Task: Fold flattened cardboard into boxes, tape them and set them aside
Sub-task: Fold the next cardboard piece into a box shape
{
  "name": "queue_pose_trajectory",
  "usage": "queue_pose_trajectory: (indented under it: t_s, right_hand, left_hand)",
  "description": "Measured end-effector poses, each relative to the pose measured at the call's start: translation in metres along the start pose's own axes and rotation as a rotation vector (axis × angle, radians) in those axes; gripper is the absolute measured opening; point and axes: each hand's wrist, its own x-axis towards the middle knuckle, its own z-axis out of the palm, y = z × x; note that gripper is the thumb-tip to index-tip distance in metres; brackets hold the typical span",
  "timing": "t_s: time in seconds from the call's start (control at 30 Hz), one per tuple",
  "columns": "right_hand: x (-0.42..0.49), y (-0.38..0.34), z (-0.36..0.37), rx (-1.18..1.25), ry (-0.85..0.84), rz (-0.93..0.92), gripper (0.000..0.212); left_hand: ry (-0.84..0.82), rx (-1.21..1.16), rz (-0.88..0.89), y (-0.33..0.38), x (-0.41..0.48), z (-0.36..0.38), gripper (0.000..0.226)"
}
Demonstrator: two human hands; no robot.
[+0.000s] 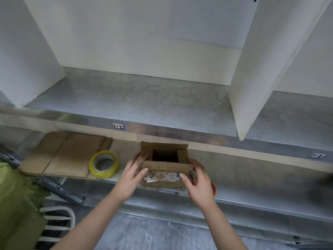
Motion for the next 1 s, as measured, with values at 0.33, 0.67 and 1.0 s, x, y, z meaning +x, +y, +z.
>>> queue_pose_trajectory:
  t_s: [0.33,0.67,1.0]
  right_hand:
    - [0.044,-0.023,-0.005,0.419,-0.056,0.236,0.056]
    - [0.056,-0.015,-0.003,0.398,-0.152,0.222,0.043]
    - [0.051,-0.023,-0.006,0.291,-0.069,0.129,0.031]
  left_hand:
    - [-0.034,-0.079,-0.094,0.017,0.037,-0.026,0.080]
    - [-0.023,-0.228,-0.139,0.011,0.045,-0.027,0.030]
    - [0.079,-0.188,-0.075,0.018,0.043,-0.019,0.018]
